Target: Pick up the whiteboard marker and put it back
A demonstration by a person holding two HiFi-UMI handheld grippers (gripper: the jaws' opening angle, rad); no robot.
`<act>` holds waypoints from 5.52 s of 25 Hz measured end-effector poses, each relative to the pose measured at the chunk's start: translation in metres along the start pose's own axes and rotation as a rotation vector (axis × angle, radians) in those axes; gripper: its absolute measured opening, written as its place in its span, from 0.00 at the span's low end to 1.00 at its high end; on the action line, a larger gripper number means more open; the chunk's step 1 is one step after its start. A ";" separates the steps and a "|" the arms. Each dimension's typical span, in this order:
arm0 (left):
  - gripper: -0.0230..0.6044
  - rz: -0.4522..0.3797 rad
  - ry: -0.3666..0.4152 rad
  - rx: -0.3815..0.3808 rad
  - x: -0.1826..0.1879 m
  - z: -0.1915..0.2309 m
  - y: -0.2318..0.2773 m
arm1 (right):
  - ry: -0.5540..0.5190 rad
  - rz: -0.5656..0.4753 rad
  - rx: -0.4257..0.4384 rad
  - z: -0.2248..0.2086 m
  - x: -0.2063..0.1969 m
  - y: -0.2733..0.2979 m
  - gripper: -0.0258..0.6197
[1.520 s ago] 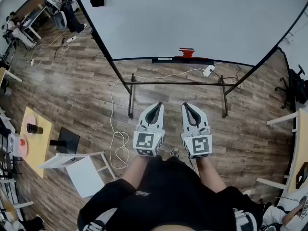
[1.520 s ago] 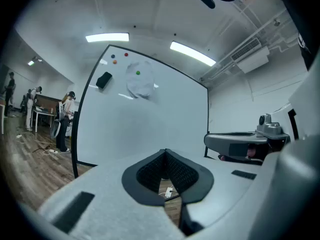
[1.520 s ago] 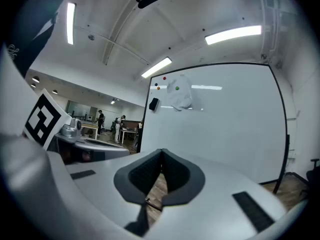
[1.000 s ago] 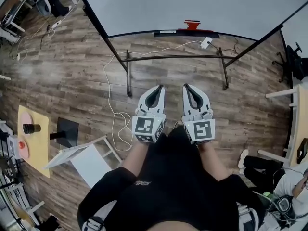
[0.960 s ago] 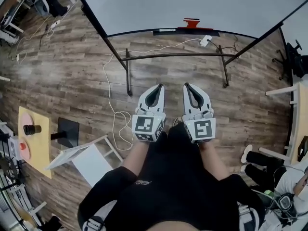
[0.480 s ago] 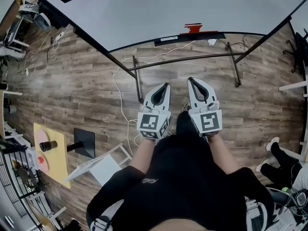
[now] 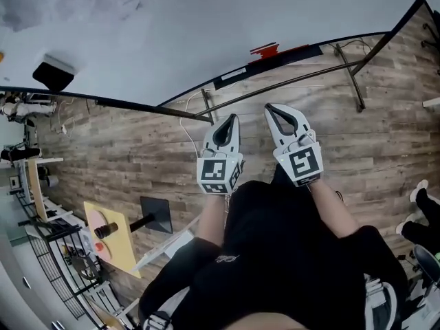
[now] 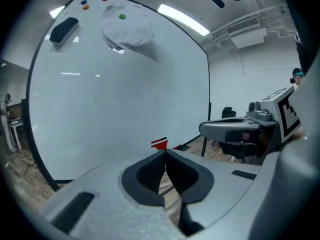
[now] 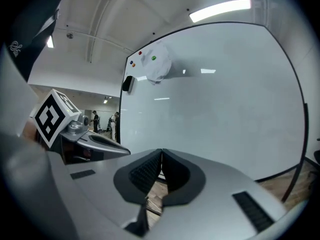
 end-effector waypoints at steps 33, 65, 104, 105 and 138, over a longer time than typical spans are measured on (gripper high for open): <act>0.05 0.648 0.617 -0.227 -0.101 0.120 0.204 | 0.107 0.227 -0.150 -0.091 -0.087 0.103 0.04; 0.15 0.686 0.665 -0.146 -0.121 0.097 0.217 | 0.113 0.229 -0.242 -0.122 -0.091 0.036 0.04; 0.15 -0.316 -0.005 -0.360 0.029 -0.011 0.062 | 0.214 -0.068 0.075 -0.028 0.007 0.025 0.22; 0.15 -0.319 -0.008 -0.373 0.028 -0.010 0.060 | 0.224 -0.071 0.066 -0.025 0.008 0.024 0.22; 0.15 -0.315 0.049 -0.625 0.002 -0.031 0.041 | 0.253 0.017 -0.041 0.004 -0.009 0.007 0.13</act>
Point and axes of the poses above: the fingertips, and each gripper's own axes: y forward along the fingers, z to its left, x out of its top, the point moved 6 cm from there along -y, backward along the fingers, and after that the axes turned 8 degrees about -z, right-handed, at the moved point
